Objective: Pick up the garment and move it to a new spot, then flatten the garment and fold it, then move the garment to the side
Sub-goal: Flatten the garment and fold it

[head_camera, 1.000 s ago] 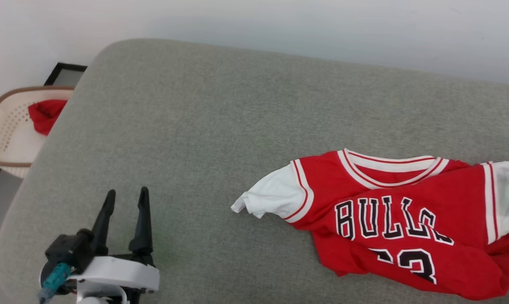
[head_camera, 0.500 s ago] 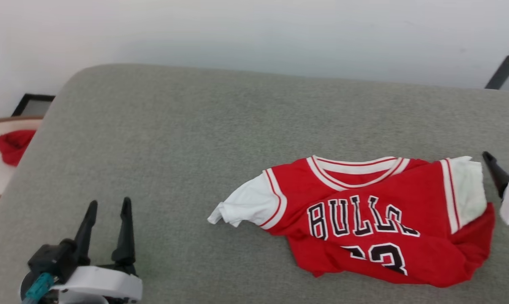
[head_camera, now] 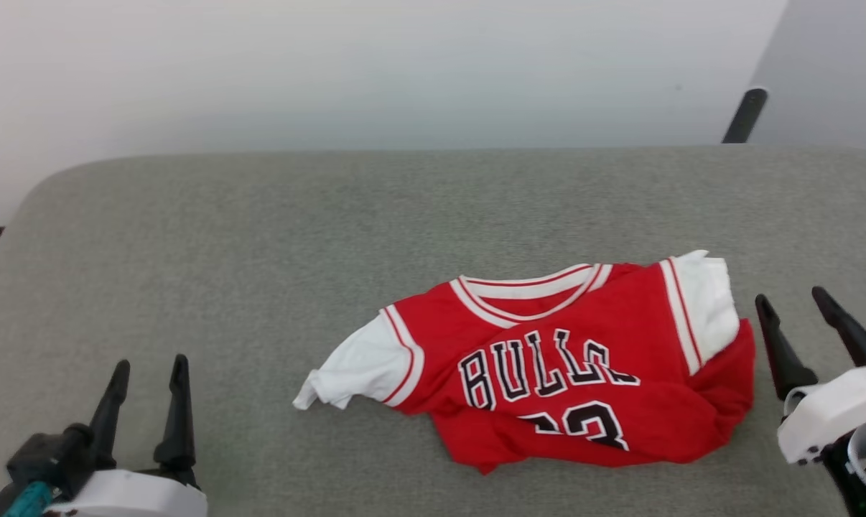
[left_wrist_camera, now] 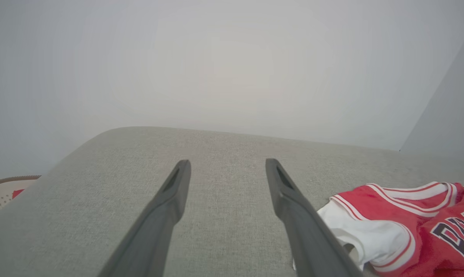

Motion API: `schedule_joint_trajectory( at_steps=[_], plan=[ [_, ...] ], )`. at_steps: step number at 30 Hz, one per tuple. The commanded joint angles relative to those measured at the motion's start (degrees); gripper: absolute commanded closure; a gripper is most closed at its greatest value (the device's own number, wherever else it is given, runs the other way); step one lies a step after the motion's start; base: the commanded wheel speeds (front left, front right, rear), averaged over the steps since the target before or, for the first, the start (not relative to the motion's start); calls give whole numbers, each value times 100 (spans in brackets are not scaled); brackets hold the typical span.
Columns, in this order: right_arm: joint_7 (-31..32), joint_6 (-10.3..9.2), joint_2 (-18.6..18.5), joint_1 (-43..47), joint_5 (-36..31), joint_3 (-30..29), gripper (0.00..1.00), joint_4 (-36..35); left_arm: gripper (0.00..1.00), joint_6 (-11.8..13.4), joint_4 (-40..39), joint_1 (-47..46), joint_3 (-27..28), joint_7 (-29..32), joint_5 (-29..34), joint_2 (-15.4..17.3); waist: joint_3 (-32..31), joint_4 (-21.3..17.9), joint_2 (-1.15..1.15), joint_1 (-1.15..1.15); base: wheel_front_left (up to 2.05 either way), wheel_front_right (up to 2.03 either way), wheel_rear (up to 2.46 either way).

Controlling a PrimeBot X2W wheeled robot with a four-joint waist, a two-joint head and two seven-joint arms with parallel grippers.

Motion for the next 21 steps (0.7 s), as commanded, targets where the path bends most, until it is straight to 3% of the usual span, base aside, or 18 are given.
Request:
schedule_joint_trajectory(
  at_steps=[1, 9, 21],
  plan=[
    [-59, -6, 76, 122, -62, -52, 0, -78, 0, 6, -46, 25, -3, 42, -53, 45, -68, -180, 0, 0, 0, 0, 0],
    [-145, -5, 404, 375, -248, -137, 0, -460, 0, -32, -352, -267, -248, 995, -578, 449, -42, -397, 0, 0, 0, 0, 0],
    [-136, -5, 512, 210, -217, -64, 0, -546, 0, -45, -380, -1639, -775, 4119, -2020, 1379, 217, -501, 0, 0, 0, 0, 0]
  ],
)
